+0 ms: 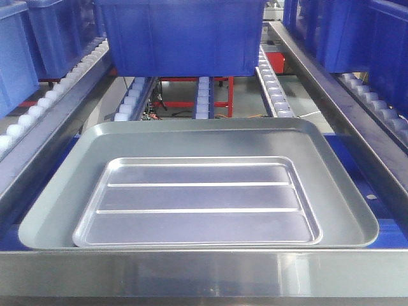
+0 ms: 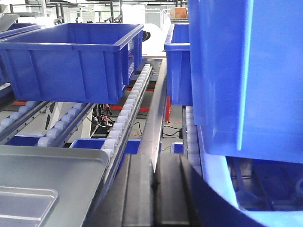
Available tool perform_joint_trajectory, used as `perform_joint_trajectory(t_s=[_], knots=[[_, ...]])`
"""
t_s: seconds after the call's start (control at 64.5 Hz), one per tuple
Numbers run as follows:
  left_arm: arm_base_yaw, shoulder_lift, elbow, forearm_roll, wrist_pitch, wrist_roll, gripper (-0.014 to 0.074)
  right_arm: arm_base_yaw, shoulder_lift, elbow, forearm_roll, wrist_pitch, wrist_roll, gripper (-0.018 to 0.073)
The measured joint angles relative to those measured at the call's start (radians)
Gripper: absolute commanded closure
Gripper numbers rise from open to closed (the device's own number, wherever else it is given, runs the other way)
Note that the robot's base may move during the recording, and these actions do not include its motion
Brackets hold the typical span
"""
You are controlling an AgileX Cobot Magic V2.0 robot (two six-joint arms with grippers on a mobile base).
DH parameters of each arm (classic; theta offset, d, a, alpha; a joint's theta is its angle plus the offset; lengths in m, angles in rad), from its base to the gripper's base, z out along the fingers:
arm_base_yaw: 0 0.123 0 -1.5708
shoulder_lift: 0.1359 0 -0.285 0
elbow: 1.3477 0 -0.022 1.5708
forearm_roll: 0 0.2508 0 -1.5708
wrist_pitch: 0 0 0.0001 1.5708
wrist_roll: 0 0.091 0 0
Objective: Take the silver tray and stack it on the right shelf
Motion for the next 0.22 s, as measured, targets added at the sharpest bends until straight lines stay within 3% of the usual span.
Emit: perform_joint_trajectory(t_s=[0.217], knots=[[0.000, 0.000, 0.000, 0.000, 0.000, 0.000, 0.0697, 0.000, 0.000, 0.000, 0.000, 0.000, 0.000, 0.0510]])
